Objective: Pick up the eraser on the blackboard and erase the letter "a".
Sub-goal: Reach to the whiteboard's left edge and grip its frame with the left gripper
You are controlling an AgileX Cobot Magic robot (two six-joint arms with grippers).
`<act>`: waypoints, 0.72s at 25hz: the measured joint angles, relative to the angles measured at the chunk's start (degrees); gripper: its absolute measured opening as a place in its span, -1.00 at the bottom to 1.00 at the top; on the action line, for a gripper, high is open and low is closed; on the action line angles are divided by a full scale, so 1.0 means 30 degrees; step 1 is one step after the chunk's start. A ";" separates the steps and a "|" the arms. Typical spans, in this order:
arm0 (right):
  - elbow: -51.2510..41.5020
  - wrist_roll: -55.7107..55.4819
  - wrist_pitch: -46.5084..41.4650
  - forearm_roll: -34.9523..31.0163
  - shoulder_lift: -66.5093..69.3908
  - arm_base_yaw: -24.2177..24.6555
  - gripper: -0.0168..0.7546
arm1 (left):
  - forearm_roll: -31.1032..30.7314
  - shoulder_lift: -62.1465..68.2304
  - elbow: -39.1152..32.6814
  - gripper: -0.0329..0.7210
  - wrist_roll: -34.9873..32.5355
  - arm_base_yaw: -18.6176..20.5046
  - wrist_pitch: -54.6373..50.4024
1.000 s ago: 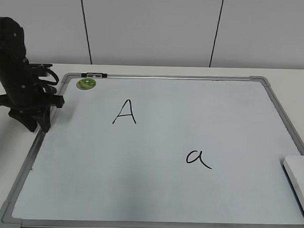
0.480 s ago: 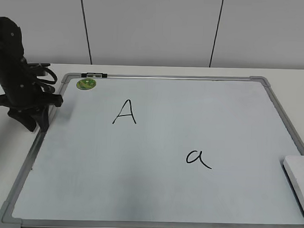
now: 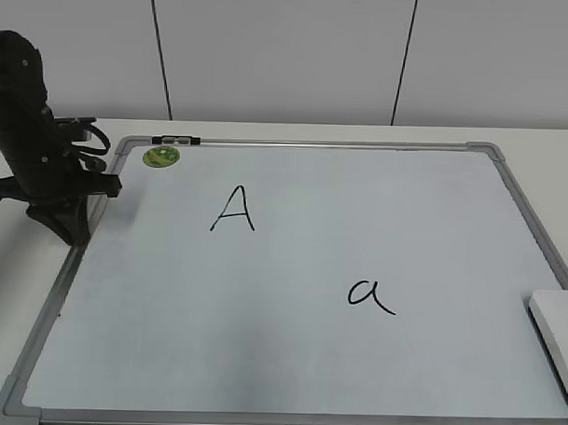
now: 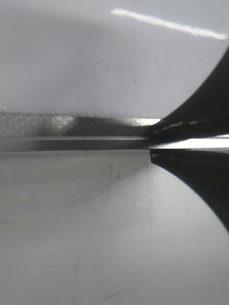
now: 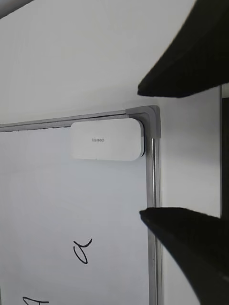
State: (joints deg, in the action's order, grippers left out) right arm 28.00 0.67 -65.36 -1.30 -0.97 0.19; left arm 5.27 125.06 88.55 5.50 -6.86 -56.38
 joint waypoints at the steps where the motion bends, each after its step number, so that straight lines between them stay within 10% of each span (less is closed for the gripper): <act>1: 0.0000 0.0000 0.0000 0.0000 0.0000 0.0000 0.43 | 0.0058 0.0000 0.0000 -0.83 0.0031 0.0000 0.0000; 18: 0.1172 0.0000 -0.0536 -0.0467 0.8233 0.0000 0.43 | 0.0049 0.0000 0.0000 -0.83 0.0076 0.0000 -0.0036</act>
State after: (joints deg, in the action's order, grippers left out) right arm 31.51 0.67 -66.97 -2.71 23.73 0.19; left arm 5.42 125.06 88.55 5.73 -6.86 -56.49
